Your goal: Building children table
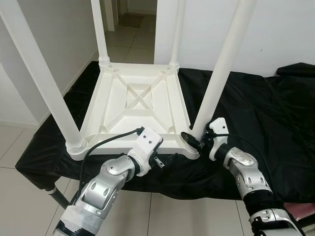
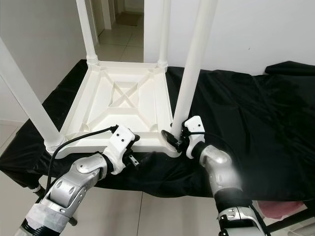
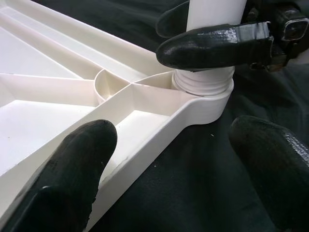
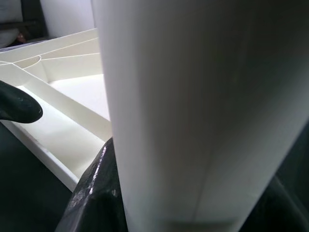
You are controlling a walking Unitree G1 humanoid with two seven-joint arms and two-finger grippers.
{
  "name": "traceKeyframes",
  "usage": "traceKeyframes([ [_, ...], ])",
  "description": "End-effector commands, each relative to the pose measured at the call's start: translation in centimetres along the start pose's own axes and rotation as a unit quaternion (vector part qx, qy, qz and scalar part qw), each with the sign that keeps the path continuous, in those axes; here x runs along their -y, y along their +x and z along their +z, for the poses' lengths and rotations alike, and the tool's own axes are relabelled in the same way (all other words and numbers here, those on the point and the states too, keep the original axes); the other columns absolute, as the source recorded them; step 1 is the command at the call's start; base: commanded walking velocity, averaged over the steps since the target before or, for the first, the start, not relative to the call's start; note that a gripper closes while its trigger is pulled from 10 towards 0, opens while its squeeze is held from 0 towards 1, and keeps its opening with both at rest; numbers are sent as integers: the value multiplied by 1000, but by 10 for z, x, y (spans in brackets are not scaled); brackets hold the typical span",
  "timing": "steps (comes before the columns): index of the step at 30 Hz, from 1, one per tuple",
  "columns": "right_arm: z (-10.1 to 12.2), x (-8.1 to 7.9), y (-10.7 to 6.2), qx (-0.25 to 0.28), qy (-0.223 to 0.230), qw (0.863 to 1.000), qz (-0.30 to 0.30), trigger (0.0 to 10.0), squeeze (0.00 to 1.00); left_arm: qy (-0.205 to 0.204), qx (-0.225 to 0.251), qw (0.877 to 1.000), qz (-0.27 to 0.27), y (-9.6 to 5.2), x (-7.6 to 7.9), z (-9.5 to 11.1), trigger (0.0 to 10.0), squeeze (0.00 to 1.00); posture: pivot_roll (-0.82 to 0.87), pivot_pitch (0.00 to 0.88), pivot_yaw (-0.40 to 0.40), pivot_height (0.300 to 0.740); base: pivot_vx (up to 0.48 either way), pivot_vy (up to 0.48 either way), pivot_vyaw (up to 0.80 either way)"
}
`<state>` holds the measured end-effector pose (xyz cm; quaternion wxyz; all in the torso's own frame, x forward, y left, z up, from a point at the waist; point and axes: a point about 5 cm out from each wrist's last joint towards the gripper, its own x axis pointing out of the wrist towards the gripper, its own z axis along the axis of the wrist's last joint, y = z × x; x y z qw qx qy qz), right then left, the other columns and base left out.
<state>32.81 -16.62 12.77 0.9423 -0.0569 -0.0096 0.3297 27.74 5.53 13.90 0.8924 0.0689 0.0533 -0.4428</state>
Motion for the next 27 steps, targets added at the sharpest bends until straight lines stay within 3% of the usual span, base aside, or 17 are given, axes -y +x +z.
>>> traceKeyframes([
  [1,-9,-5,0,-14,7,1000,-2,10000,0,-1,-1,1000,-4,1,-1,-3,10000,0,-23,0,4,740,0,0,0],
  [5,-7,-7,-2,-2,9,1000,-24,10000,0,2,2,1000,-1,4,-1,-3,10000,0,-35,0,14,740,0,0,0],
  [8,-1,-8,-5,18,8,996,-93,10000,0,8,11,1000,10,6,-6,1,10000,0,-55,0,29,740,0,0,0],
  [12,0,-10,-8,27,10,991,-129,10000,0,16,3,999,27,4,-14,-2,10000,0,-65,0,31,740,0,0,0],
  [14,1,-15,-11,19,7,980,-199,10000,0,21,6,999,44,1,-23,-1,10000,0,-72,0,39,740,0,0,0],
  [20,-4,-21,-14,-23,-19,963,-269,10000,0,30,7,998,56,0,-27,-1,10000,0,-73,0,42,740,0,0,0],
  [25,-3,-55,-16,-13,49,930,-365,10000,0,33,6,998,46,-4,-25,-4,10000,0,-81,16,72,740,0,0,0],
  [27,-3,-55,-16,-13,49,930,-365,10000,0,33,6,998,46,-4,-25,-4,10000,0,-81,16,72,740,0,0,0],
])
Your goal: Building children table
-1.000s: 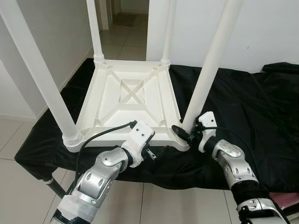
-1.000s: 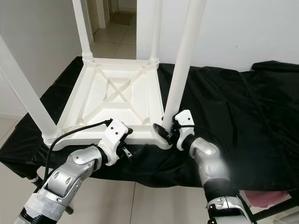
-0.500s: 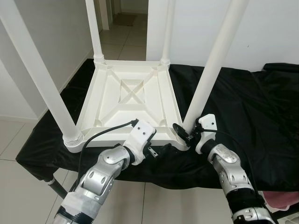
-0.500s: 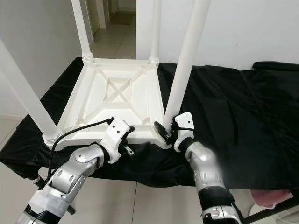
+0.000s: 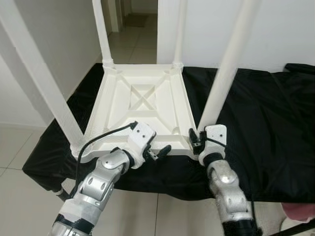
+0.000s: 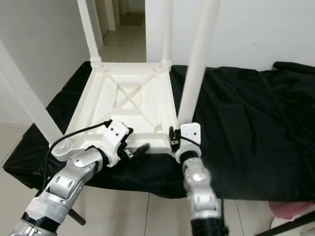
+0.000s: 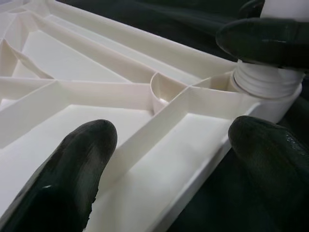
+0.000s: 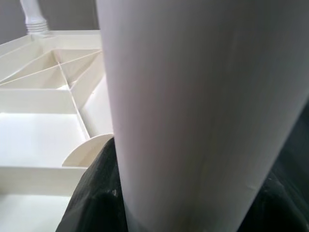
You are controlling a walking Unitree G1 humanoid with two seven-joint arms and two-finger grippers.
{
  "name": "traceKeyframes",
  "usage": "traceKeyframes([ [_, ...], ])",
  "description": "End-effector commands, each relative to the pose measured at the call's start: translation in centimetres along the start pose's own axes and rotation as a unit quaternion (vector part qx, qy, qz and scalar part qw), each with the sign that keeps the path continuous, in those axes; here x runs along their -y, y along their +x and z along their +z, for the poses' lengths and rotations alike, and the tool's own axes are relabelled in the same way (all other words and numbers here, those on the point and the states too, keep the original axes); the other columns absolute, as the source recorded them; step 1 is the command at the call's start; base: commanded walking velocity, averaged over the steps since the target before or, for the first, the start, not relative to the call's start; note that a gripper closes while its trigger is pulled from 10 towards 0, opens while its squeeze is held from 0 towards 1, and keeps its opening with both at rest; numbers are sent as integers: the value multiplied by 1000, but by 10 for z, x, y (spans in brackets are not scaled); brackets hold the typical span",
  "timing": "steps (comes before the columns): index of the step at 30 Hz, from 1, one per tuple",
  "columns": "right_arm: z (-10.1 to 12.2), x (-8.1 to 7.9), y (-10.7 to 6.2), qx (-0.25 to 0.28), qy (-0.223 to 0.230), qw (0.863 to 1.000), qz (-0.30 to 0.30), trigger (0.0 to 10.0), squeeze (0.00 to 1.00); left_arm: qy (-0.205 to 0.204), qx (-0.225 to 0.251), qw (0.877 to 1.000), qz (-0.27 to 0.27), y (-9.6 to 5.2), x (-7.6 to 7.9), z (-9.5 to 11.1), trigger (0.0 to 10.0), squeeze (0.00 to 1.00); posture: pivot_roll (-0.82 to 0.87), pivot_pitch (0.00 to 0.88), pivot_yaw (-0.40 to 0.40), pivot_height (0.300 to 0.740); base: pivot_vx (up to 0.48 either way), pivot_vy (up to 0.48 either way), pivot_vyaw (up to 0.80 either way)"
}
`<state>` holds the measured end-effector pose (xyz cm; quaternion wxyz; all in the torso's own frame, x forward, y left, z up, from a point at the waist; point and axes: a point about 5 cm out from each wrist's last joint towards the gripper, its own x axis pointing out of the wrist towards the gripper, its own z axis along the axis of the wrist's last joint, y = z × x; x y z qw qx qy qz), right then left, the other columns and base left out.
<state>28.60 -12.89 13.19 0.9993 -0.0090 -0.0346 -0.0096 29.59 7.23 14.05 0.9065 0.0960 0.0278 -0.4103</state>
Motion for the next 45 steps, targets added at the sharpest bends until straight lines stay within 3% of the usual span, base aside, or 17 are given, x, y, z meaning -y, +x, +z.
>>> traceKeyframes([
  [1,-13,2,-7,-36,7,999,-38,10000,0,3,-4,1000,6,-2,0,-4,10000,0,-81,16,72,740,0,0,0],
  [6,-13,-16,-16,-40,18,998,-50,10000,0,1,7,1000,-4,-4,-1,-1,10000,0,-89,18,82,740,0,0,0],
  [10,-11,-11,-15,-40,12,998,-50,10000,0,-2,10,1000,-10,-3,-2,0,10000,0,-84,12,83,740,0,0,0],
  [11,-9,-10,-16,-36,21,998,-38,10000,1000,-10,13,1000,-21,-5,-2,1,10000,0,-82,9,78,740,0,0,0],
  [21,2,3,-14,4,17,999,38,10000,1000,-32,27,998,-41,-17,-3,3,10000,0,-62,5,61,740,0,0,0],
  [22,2,9,-12,4,17,998,55,10000,0,-32,24,998,-46,-20,-2,2,10000,0,-56,6,51,740,0,0,0],
  [25,3,17,-9,8,13,994,108,10000,0,-32,21,997,-61,-26,2,1,10000,0,-62,3,52,740,0,0,0],
  [29,7,26,-6,19,-32,976,212,10000,0,-55,31,992,-113,-30,17,6,10000,0,-64,0,48,740,0,0,0],
  [30,7,26,-6,19,-32,976,212,10000,0,-55,31,992,-113,-30,17,6,10000,0,-64,0,48,740,0,0,0],
  [31,8,29,-3,16,-35,968,248,10000,0,-73,44,986,-141,-30,24,10,10000,0,-59,0,48,740,0,0,0],
  [39,12,38,12,15,-43,958,282,10000,0,-61,49,987,-141,-26,28,16,10000,0,-40,0,49,740,0,0,0],
  [44,4,30,26,-5,-76,935,345,9961,0,-61,45,986,-146,-25,38,17,10000,0,-24,0,49,740,0,0,0],
  [45,2,28,28,-7,-79,933,351,3412,0,-61,44,986,-146,-25,41,16,10000,0,-24,0,49,740,0,0,0],
])
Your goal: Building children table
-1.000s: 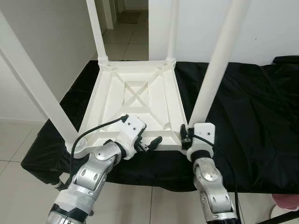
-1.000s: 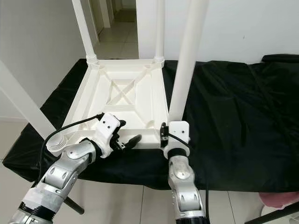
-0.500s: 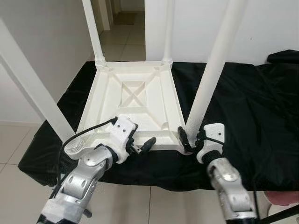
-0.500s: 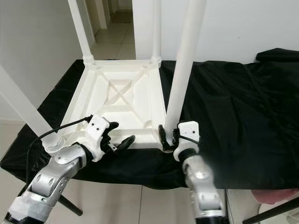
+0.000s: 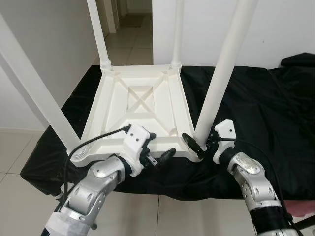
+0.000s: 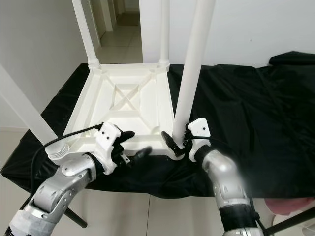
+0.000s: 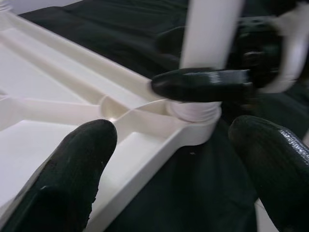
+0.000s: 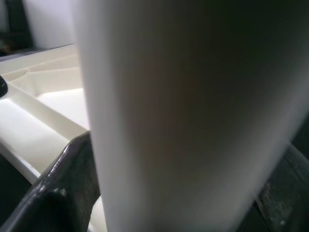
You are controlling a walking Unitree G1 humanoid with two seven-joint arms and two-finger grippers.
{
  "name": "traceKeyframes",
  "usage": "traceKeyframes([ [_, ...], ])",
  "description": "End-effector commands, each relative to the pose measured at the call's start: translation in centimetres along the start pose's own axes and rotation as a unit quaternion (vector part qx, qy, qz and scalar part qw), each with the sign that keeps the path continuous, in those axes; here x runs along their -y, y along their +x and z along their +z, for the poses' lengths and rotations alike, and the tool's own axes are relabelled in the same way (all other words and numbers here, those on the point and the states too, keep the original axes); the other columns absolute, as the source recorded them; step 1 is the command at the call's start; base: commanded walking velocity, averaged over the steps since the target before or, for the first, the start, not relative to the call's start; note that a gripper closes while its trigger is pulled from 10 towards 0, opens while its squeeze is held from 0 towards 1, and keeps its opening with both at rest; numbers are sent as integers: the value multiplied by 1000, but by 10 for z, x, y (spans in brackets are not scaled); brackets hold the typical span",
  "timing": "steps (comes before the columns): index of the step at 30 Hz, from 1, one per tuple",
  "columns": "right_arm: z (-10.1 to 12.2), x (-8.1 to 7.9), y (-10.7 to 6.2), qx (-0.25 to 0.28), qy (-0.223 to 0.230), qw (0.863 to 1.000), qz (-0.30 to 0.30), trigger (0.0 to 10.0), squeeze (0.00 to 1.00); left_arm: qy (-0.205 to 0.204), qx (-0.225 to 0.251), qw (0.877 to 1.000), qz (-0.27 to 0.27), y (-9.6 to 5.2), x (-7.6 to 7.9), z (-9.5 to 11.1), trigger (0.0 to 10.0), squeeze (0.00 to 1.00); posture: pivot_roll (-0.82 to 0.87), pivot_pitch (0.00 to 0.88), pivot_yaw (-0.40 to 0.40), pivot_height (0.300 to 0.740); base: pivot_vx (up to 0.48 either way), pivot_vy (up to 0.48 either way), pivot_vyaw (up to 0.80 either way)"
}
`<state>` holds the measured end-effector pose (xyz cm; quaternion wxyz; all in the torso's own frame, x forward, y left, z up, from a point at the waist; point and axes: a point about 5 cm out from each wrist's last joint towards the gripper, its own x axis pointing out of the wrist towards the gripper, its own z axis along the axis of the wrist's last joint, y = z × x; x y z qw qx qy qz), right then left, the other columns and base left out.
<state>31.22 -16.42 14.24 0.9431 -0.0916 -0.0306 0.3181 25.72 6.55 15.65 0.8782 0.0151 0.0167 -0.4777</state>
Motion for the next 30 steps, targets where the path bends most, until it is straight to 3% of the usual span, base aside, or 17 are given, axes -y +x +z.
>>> traceKeyframes([
  [1,-6,-6,6,-10,-5,1000,29,3412,0,-3,-11,997,-73,0,11,-4,10000,0,-24,0,49,740,0,0,0],
  [2,-6,-5,7,-10,-1,999,34,0,0,-4,-13,997,-73,0,12,-4,10000,0,-22,0,47,740,0,0,0],
  [15,-14,-7,7,-9,19,999,44,0,0,-2,-21,998,-58,0,10,-7,10000,0,-20,0,42,740,0,0,0],
  [16,-14,-6,7,-5,30,999,36,3373,0,-1,-22,998,-57,0,10,-7,10000,0,-19,0,39,740,0,0,0],
  [17,-12,-7,5,3,57,998,8,10000,0,1,-24,998,-53,-1,8,-8,10000,0,-20,0,33,740,0,0,0],
  [26,-11,-21,3,1,72,991,-117,10000,0,2,-8,1000,-6,4,-3,-6,10000,0,-27,0,20,740,0,0,0],
  [30,-12,-22,3,-5,71,988,-140,10000,0,4,-8,1000,-5,4,-4,-6,10000,0,-27,0,20,740,0,0,0],
])
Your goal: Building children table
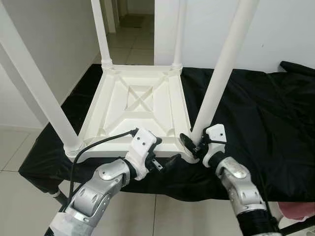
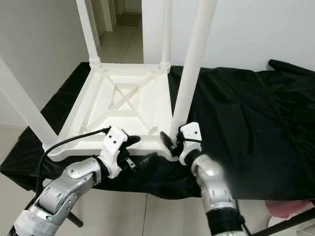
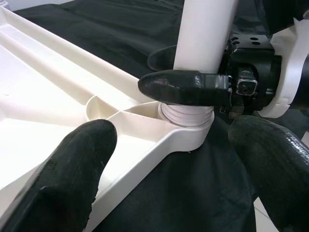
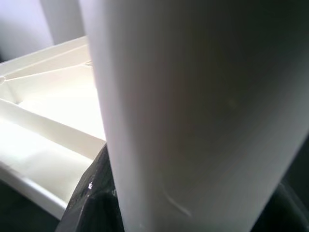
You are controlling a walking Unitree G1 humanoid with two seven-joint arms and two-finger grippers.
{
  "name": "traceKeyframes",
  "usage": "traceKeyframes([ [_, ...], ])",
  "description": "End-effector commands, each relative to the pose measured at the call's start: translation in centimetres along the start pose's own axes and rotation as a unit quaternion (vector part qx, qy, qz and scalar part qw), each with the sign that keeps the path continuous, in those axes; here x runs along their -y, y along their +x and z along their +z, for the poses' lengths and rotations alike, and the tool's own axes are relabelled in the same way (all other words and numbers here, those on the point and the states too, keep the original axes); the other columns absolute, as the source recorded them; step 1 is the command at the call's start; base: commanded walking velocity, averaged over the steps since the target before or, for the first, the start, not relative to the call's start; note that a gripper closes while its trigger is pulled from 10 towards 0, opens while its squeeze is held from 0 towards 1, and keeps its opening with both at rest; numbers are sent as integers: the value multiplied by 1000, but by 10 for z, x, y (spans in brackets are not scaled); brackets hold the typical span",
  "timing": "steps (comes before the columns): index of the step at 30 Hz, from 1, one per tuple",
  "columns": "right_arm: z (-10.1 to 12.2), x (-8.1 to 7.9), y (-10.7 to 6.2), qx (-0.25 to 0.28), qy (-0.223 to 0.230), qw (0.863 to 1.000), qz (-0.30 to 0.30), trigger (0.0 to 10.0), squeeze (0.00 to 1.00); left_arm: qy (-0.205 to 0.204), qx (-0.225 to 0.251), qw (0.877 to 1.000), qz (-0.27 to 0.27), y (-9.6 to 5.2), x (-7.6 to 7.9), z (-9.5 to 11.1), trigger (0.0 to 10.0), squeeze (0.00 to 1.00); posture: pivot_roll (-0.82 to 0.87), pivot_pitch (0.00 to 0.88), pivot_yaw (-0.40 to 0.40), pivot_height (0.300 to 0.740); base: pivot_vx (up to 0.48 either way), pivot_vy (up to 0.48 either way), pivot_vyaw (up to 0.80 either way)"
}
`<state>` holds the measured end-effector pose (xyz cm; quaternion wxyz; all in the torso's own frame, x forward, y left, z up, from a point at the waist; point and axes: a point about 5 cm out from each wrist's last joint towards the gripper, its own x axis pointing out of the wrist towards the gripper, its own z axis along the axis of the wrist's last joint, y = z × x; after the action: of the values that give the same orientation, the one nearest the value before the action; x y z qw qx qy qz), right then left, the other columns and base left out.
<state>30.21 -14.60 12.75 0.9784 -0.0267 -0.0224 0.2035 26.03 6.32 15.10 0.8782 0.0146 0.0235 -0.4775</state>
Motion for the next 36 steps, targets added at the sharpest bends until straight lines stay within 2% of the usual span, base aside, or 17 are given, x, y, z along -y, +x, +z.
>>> traceKeyframes([
  [1,0,-5,0,-7,10,999,-48,10000,0,10,-3,1000,-5,0,-3,-1,10000,0,-29,0,20,740,0,0,0],
  [4,0,-12,-4,-14,40,994,-103,10000,0,11,-3,1000,-6,0,-3,-1,10000,0,-28,0,16,740,0,0,0],
  [5,0,-12,-4,-14,40,994,-103,10000,0,11,-3,1000,-6,0,-3,-1,10000,0,-28,0,16,740,0,0,0],
  [6,-2,-14,-6,-22,39,990,-136,10000,0,12,-4,1000,-7,0,-3,-1,10000,0,-28,0,16,740,0,0,0],
  [10,-10,-17,-17,-48,35,960,-273,10000,0,17,-5,1000,-4,1,-4,-3,10000,0,-25,0,10,740,0,0,0],
  [12,-11,-22,-17,-50,44,960,-271,10000,0,17,-5,1000,-4,0,-3,-3,10000,0,-15,0,4,740,0,0,0],
  [14,-10,-29,-15,-49,52,966,-248,10000,0,14,-4,1000,-3,0,-3,-3,10000,0,-17,0,7,740,0,0,0],
  [19,-5,-24,-15,-43,56,964,-256,10000,0,13,-5,1000,-4,-1,-2,-4,10000,0,-17,0,6,740,0,0,0],
  [21,-2,-26,-15,-35,60,966,-247,10000,0,13,-6,1000,-5,-2,-1,-5,10000,0,-18,0,5,740,0,0,0],
  [24,10,-36,-12,10,74,980,-185,10000,0,14,-5,1000,-4,-2,-2,-4,10000,0,-17,0,4,740,0,0,0],
  [27,11,-35,-13,15,65,981,-184,10000,0,14,-5,1000,-4,-2,-2,-4,10000,0,-17,0,3,740,0,0,0],
  [28,13,-28,-15,21,61,981,-182,10000,1000,16,-5,1000,-5,-2,-2,-5,10000,0,-17,0,2,740,0,0,0],
  [30,14,-23,-16,26,59,982,-180,10000,1000,16,-5,1000,-5,-2,-2,-5,10000,0,-17,0,2,740,0,0,0],
  [31,15,-16,-18,30,56,984,-165,10000,1000,16,-5,1000,-6,-2,-1,-4,10000,0,-19,0,2,740,0,0,0],
  [33,16,-9,-22,32,50,989,-135,10000,0,17,-4,1000,-7,-2,-1,-4,10000,0,-20,0,1,740,0,0,0],
  [35,16,-6,-25,33,45,991,-119,10000,0,18,-4,1000,-6,-2,-1,-4,10000,0,-19,0,-1,740,0,0,0],
  [36,14,-6,-27,29,36,996,-75,10000,0,19,-4,1000,-6,-2,-1,-4,10000,0,-21,0,-3,740,0,0,0],
])
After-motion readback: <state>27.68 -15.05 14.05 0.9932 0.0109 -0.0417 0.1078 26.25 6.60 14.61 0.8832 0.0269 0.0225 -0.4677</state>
